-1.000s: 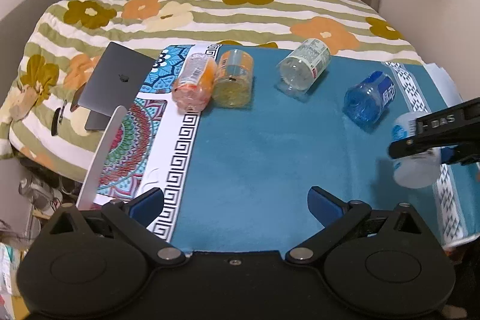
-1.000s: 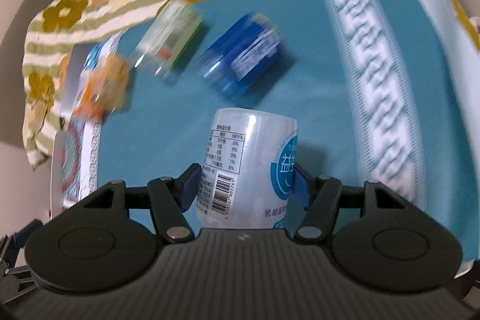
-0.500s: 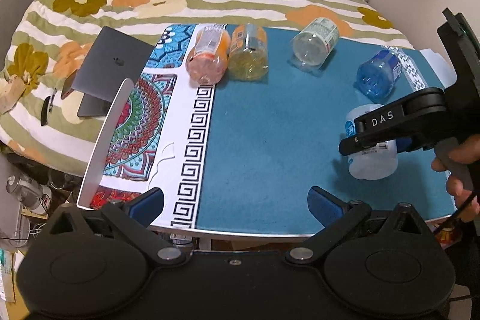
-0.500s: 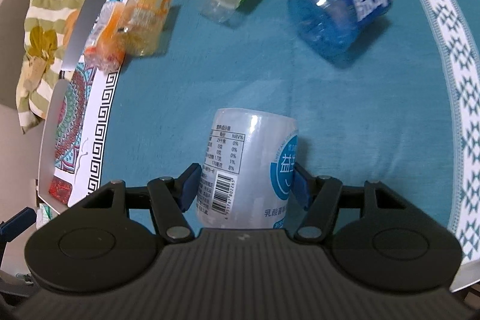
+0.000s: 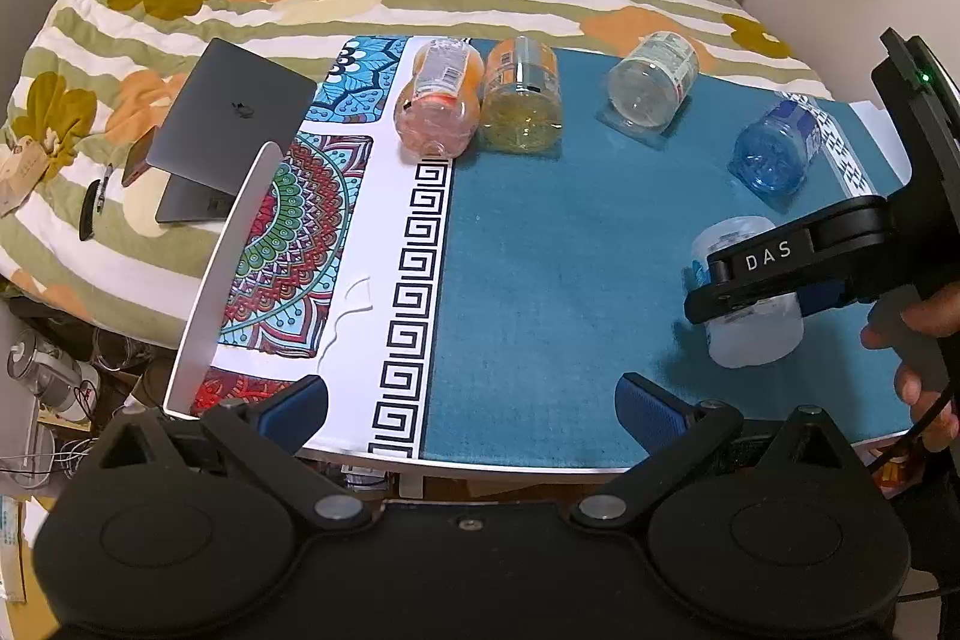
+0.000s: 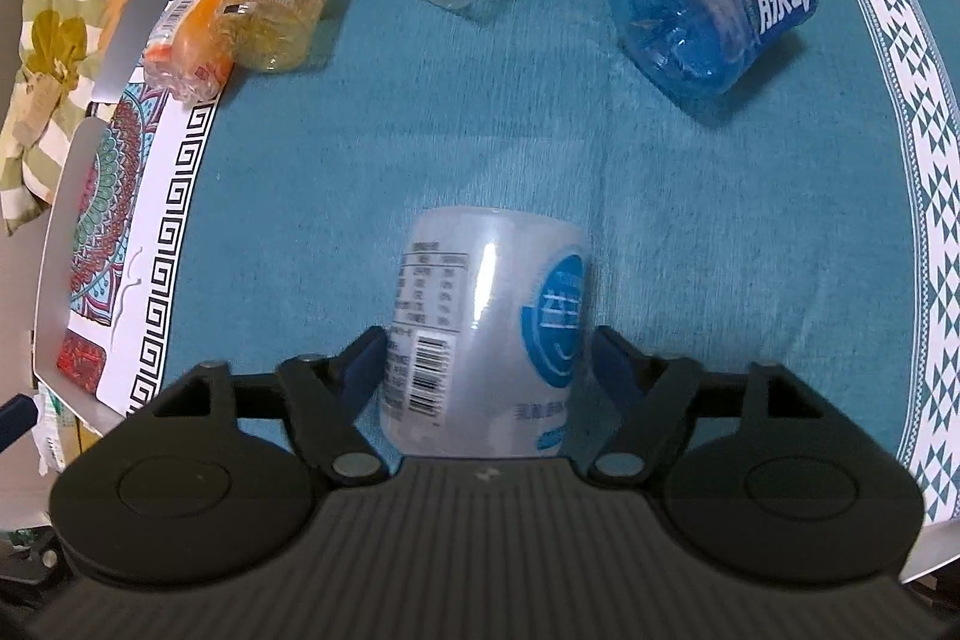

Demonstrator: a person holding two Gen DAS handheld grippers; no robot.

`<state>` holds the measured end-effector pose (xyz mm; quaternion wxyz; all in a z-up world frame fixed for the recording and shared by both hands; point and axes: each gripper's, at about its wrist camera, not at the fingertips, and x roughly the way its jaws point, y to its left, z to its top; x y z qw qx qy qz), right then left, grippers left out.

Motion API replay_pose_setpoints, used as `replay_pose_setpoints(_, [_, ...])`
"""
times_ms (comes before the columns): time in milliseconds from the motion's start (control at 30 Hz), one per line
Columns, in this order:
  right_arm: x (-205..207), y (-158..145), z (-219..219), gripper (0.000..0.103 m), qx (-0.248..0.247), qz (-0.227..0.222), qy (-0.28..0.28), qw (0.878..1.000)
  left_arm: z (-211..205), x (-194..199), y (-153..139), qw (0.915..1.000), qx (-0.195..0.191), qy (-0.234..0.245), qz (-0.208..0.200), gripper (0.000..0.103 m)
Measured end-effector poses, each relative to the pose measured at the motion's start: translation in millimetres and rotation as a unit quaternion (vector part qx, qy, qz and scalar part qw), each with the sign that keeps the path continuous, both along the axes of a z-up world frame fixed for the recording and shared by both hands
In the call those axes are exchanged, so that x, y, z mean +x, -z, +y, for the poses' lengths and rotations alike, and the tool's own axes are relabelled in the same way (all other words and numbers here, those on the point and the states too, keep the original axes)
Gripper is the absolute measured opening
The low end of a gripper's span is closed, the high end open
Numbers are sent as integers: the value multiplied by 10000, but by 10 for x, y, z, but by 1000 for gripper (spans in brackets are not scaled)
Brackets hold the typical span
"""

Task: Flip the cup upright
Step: 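Lift the clear cup with the right gripper and rotate it upright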

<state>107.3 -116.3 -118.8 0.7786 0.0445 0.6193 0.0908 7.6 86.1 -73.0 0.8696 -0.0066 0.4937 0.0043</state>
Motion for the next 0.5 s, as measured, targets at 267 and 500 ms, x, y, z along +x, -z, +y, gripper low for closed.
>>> replay_pose_setpoints(267, [24, 0, 15, 103, 86, 57, 64, 9999, 18, 11, -16, 10000, 1, -21, -19, 103])
replay_pose_setpoints(500, [11, -85, -11, 103, 252, 63, 59, 9996, -38, 16, -94, 10000, 30, -26, -70, 103])
